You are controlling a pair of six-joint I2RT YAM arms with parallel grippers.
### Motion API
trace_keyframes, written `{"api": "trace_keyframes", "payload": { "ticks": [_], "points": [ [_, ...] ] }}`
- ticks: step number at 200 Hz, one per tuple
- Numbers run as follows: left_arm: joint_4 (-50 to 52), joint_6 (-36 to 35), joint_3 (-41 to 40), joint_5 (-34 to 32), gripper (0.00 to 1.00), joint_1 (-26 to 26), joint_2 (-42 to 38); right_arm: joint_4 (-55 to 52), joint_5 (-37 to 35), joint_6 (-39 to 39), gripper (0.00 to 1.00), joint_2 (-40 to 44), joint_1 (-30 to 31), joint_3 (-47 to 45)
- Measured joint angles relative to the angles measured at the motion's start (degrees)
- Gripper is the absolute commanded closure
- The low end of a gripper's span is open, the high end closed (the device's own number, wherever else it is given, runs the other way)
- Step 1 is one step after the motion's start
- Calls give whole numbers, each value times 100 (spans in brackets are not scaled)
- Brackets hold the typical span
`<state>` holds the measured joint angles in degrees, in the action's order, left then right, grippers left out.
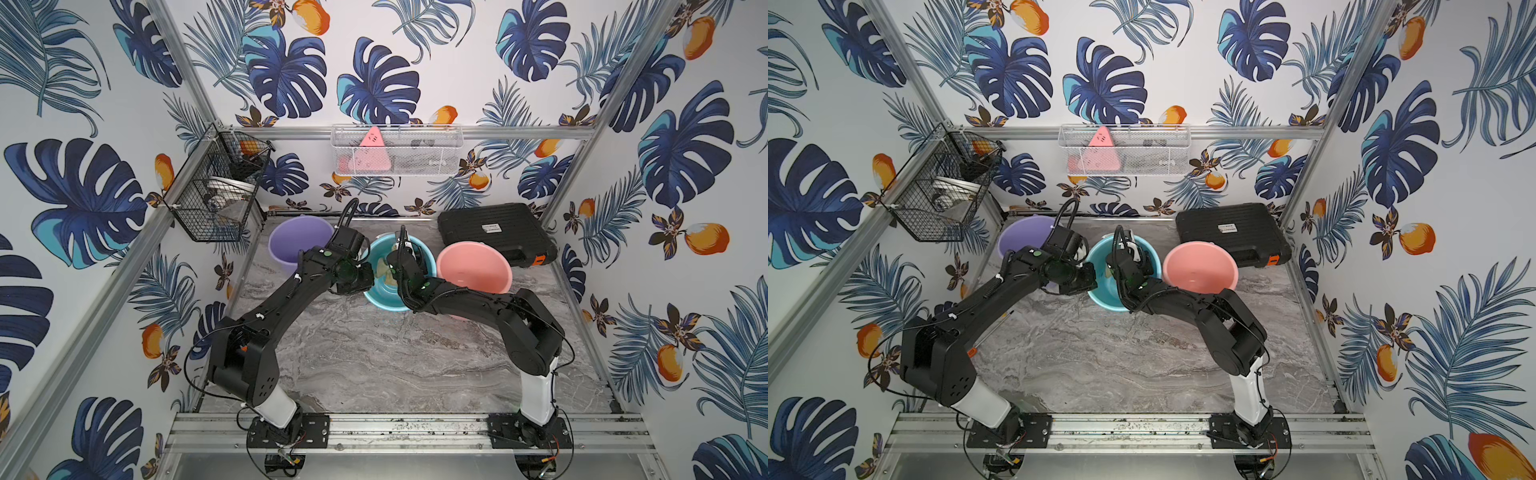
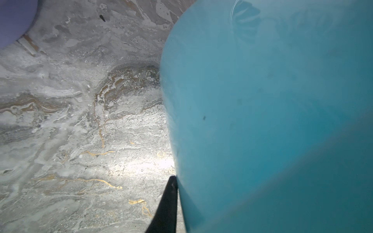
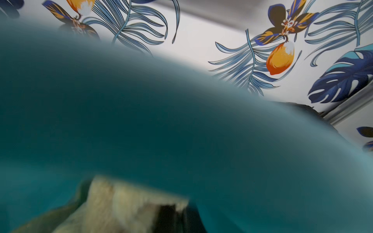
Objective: Wipe the inside of the bucket with a cloth
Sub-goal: Wipe the dirt from the inside of the bucket.
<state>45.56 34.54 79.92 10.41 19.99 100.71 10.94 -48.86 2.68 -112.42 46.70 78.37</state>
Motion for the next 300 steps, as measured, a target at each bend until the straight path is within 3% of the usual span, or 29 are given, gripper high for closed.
{"api": "trace_keyframes", "payload": {
  "ticks": [100, 179, 300],
  "points": [
    [542, 7, 485, -262, 100, -33, 234, -2070, 348, 1202, 100, 872, 651, -361],
    [527, 24, 501, -494, 100, -57, 232, -2476, 1624, 1622, 100, 1202, 896, -496],
    [352, -22, 380, -463, 100, -50, 20, -2706, 1176, 1526, 100, 188, -210, 820]
  ]
}}
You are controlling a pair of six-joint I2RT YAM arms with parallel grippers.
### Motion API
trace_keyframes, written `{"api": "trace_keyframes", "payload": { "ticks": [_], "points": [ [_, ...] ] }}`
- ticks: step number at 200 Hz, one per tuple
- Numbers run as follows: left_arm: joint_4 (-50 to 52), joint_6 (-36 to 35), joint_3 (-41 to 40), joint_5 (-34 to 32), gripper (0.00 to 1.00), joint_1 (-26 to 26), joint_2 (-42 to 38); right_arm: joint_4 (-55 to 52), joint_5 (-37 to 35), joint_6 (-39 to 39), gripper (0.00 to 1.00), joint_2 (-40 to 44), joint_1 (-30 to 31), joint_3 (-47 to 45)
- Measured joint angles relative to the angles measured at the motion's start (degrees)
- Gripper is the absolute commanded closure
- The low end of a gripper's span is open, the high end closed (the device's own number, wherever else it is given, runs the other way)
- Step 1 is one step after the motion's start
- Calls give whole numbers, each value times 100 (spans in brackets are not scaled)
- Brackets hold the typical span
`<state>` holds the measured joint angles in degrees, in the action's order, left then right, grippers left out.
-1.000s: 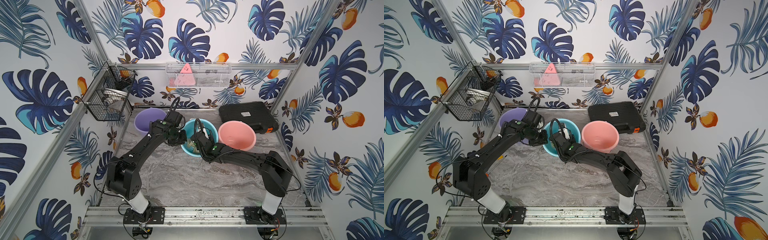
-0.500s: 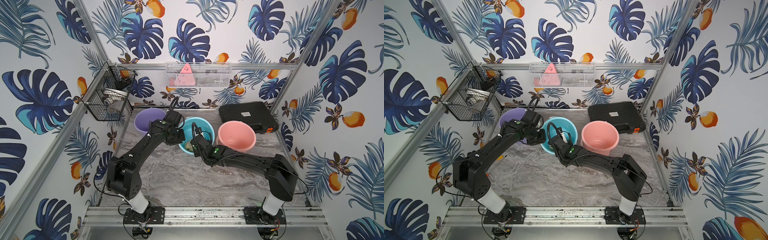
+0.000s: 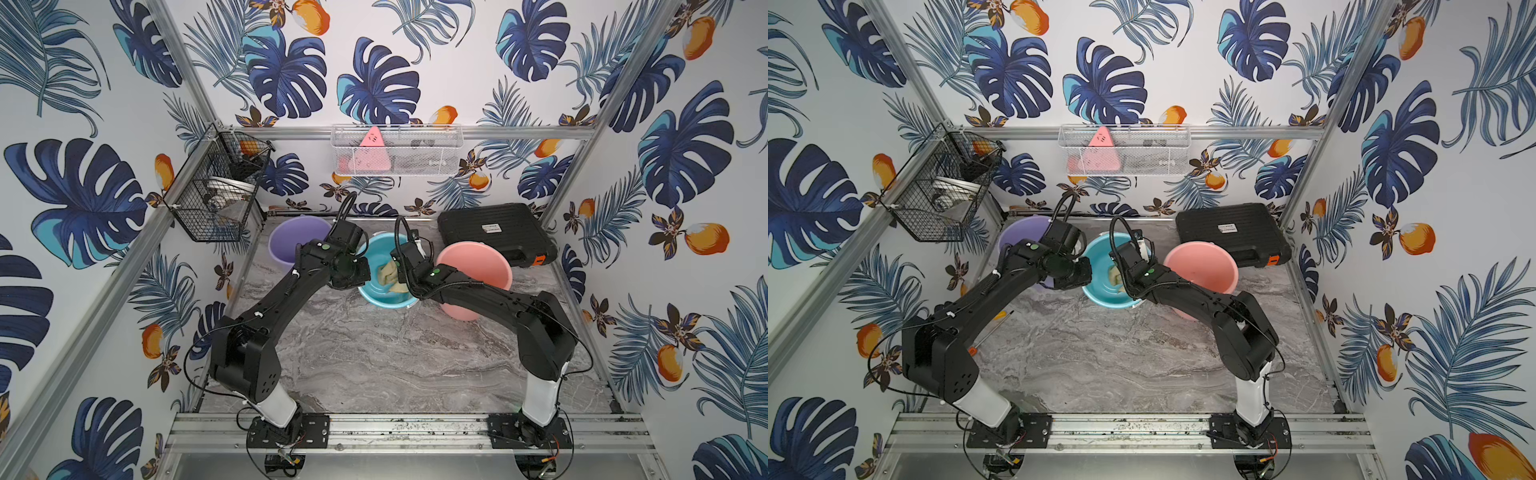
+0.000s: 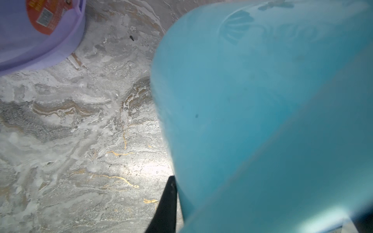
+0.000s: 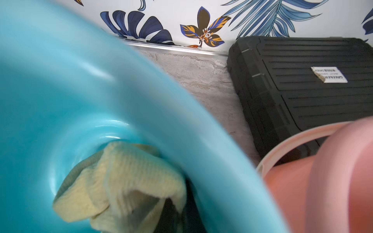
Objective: Wipe the inside of the bucket with a cloth
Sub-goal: Wipe the dirt from the inside of the bucket.
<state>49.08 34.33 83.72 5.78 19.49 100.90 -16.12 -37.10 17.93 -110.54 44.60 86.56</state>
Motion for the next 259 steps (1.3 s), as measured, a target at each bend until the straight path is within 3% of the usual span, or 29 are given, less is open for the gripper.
{"api": "trace_keyframes", "payload": {
  "ticks": [45, 78, 138, 189, 259],
  "points": [
    [-83, 28, -11, -98, 100, -13, -118, -140, -140, -205, 100, -577, 42, 957],
    [184, 11, -26, -28, 100, -20, -160, 164, -267, -501, 100, -732, 256, 1119],
    [323, -136, -28, 236, 100, -7, -59, 1038, 258, -1213, 100, -507, 568, 815],
    [339, -120, 83, -85, 100, -7, -55, 905, -542, -1460, 100, -782, 485, 1082],
    [295, 20, 256, -920, 100, -2, -227, 835, -916, -1534, 100, 94, 420, 136]
  ]
}}
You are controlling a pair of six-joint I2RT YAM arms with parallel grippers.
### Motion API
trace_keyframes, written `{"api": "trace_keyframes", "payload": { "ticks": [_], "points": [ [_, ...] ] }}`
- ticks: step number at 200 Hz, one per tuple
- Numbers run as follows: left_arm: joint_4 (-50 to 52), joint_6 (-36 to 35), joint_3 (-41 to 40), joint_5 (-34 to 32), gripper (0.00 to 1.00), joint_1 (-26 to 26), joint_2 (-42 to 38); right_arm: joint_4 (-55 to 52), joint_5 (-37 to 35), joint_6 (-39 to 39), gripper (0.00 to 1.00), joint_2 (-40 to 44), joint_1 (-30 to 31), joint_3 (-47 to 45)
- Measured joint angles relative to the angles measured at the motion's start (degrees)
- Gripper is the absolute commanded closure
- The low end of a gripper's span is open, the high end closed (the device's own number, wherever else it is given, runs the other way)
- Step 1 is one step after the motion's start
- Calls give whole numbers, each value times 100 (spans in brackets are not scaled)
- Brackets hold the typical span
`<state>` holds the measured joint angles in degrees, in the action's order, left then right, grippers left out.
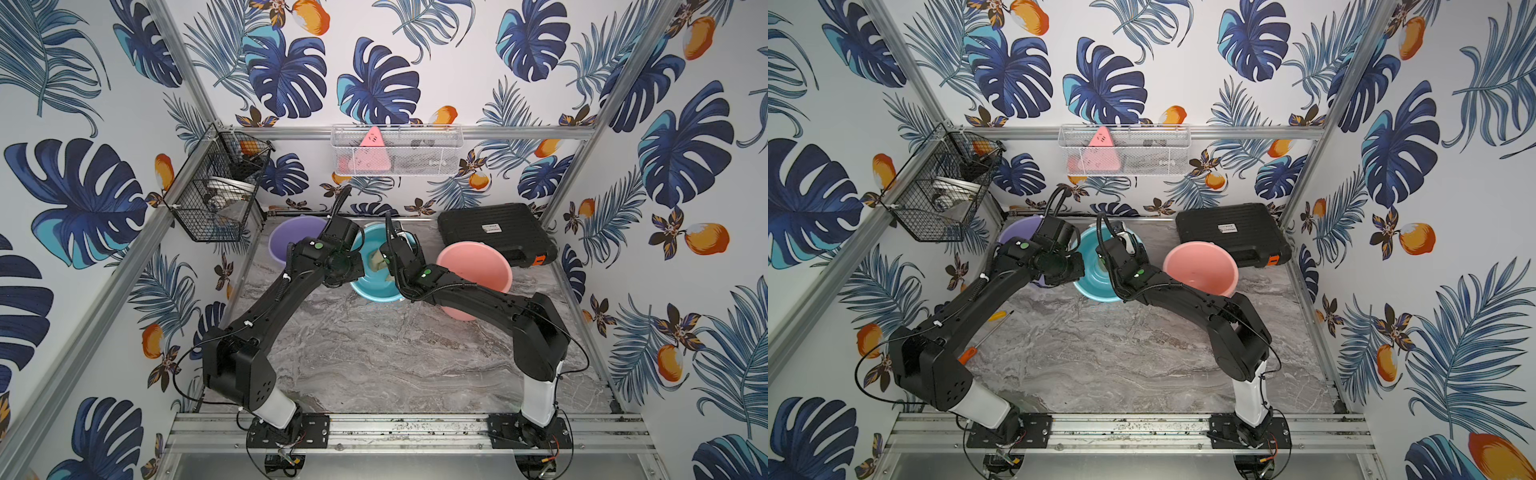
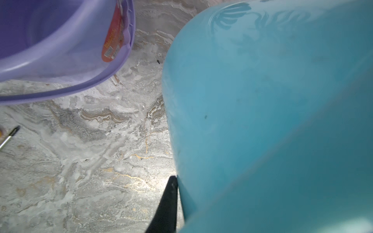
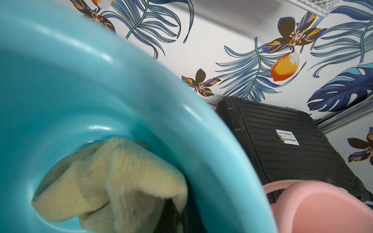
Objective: Wipe the inside of the bucket with a cloth
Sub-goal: Wipe the dirt from the inside of the bucket.
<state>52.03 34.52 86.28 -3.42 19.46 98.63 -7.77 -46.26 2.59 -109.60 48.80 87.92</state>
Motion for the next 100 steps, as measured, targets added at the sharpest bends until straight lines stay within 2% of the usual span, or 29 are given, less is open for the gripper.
{"api": "trace_keyframes", "payload": {
  "ticks": [47, 100],
  "points": [
    [-48, 22, -131, -190, 100, 15, -195, -546, 188, 570, 100, 402, 201, -407],
    [-74, 70, -170, -343, 100, 81, -203, -1067, 1250, 1167, 100, 291, 702, -391]
  ]
}}
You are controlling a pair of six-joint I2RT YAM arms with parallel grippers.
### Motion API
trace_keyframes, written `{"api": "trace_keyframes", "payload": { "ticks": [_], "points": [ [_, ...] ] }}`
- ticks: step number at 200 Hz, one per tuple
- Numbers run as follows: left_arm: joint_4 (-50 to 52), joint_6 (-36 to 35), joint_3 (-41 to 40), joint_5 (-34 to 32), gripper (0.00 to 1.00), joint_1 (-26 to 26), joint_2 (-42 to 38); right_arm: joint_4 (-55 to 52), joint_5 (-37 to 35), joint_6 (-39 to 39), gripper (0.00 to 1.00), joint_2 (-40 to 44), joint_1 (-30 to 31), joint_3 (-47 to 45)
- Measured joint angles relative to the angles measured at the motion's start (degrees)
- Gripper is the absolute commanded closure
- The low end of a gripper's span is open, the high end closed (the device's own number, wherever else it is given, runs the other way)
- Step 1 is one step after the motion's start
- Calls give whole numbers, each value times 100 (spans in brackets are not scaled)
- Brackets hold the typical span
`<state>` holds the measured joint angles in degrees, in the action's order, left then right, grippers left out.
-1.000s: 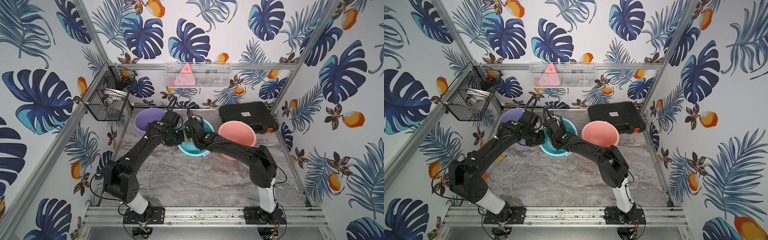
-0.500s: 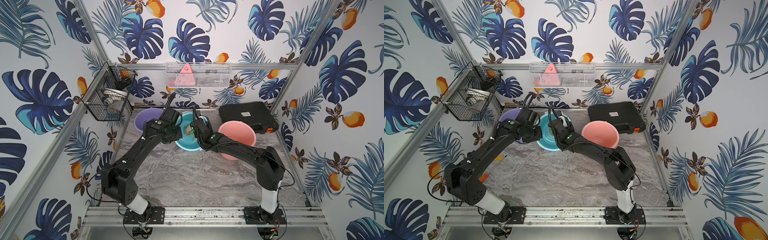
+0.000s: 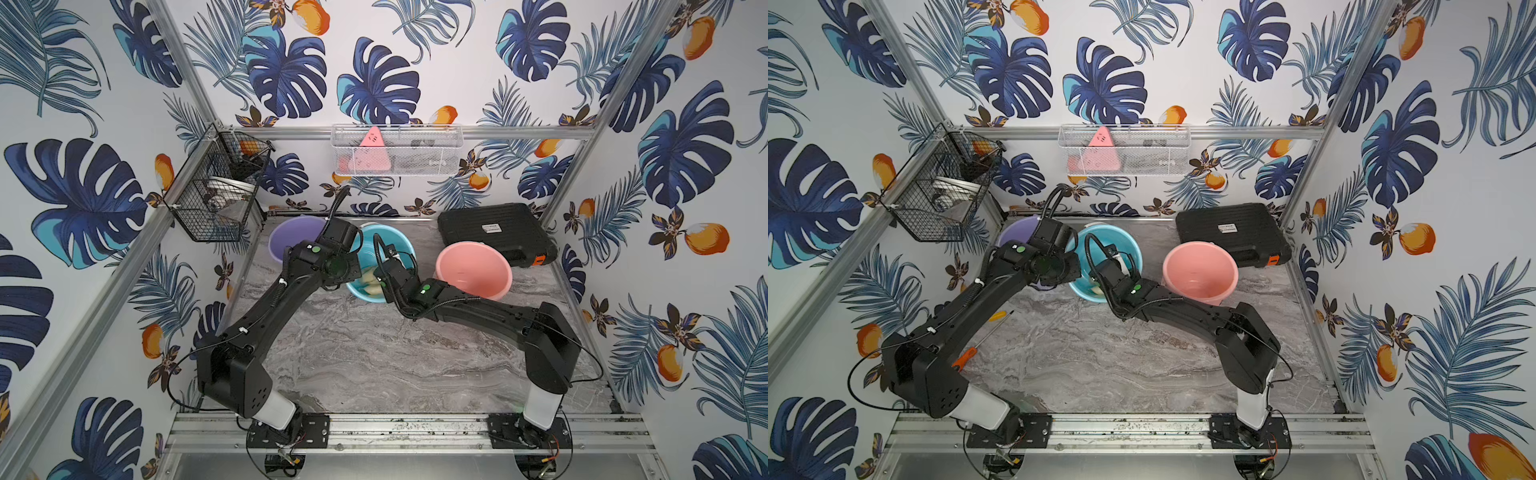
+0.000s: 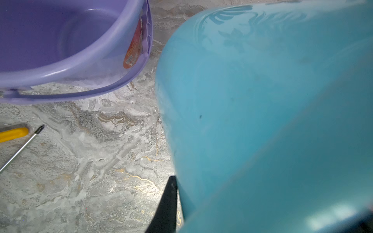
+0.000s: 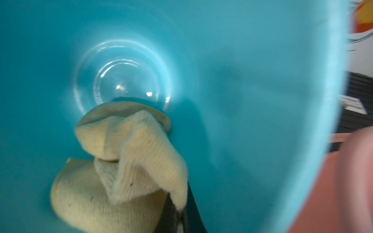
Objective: Wipe the inside of the bucket with a cloth
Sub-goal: Wipe the dirt from the inside of the bucket.
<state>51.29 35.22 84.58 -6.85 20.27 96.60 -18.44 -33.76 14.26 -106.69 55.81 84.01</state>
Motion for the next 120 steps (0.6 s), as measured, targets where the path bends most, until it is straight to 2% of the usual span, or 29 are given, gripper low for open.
{"api": "trace_keyframes", "payload": {
  "ticks": [27, 71, 120],
  "points": [
    [20, -2, -52, -81, 100, 28, 7, 22, 686, 173, 100, -120, 184, 138],
    [28, 2, -76, -57, 100, 33, 2, 979, 1917, 444, 100, 522, 184, -680],
    [31, -2, -76, -68, 100, 33, 2, 1008, 2046, 533, 100, 378, 66, -649]
  ]
}}
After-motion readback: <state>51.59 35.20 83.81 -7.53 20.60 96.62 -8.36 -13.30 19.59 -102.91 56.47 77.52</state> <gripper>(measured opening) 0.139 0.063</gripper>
